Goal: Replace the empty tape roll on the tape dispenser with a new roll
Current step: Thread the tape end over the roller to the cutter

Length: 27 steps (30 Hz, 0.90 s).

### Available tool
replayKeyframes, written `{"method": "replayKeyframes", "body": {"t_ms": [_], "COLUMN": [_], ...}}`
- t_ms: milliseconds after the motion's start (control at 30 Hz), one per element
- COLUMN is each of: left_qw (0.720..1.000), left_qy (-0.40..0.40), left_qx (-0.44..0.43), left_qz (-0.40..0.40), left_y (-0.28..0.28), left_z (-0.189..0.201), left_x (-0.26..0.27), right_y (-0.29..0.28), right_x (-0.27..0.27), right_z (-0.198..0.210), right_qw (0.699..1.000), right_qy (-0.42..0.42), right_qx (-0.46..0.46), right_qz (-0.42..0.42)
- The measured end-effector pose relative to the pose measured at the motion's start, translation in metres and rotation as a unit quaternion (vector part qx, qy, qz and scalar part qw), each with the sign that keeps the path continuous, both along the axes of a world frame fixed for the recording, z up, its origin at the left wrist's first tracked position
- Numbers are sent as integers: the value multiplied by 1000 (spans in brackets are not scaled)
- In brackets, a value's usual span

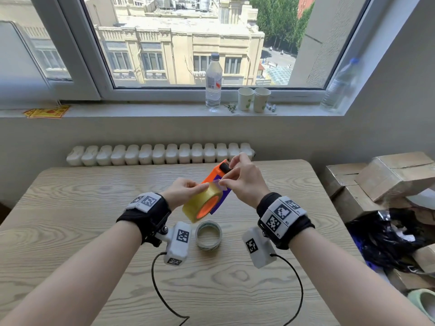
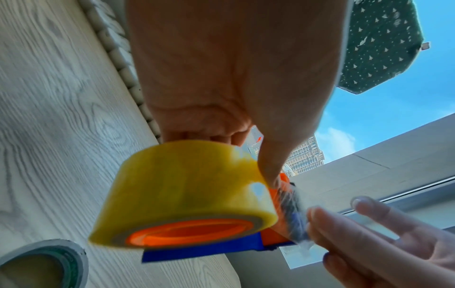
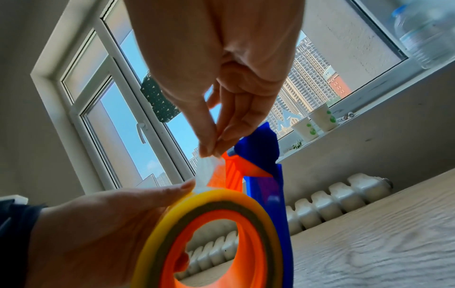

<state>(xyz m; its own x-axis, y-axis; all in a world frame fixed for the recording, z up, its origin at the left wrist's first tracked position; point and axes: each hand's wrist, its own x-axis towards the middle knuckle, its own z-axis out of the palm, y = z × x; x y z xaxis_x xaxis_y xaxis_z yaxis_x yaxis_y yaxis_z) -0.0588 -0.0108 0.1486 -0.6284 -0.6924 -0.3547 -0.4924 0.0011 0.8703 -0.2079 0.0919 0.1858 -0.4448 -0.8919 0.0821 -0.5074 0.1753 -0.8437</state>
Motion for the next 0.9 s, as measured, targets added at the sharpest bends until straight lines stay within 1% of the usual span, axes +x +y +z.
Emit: {"method": "replayKeyframes", "body": {"t_ms": [33,100,167,233,367,500,600,700,767,900], "left_qw": [1000,998,993,990,988,989,986,983,984,992], "left_qy": [-2,15,26,21,18,17,33,54,64,59], "left_qx": [6,56,106,127,133,119,129,150,155,107], "left_qz": [4,-9,-34,-63,-75,-91,-103,-96,-64,-5], "left_y": [-1,-3,-5,-4,-1,0,4,10,12,18], "left_z": [1,1,1,1,-3,-6,-4,-2,-5,-7], "left_x": [0,3,7,10,12,13,12,10,7,0], "right_y": [0,-1,-1,0,1,3,2,1,1,2], "right_x": [-1,-3,-2,0,2,-2,-6,-8,-8,-8], "right_z": [1,0,-2,-4,-6,-4,-4,-5,-5,-5], "right_qw": [1000,1000,999,998,998,997,996,996,995,991], "right_qy": [0,-2,-17,-24,-29,-66,-83,-92,-96,-132], "right_qx": [3,16,27,36,28,25,20,17,15,22], "right_qz": [6,18,34,49,37,24,11,2,-3,0]}}
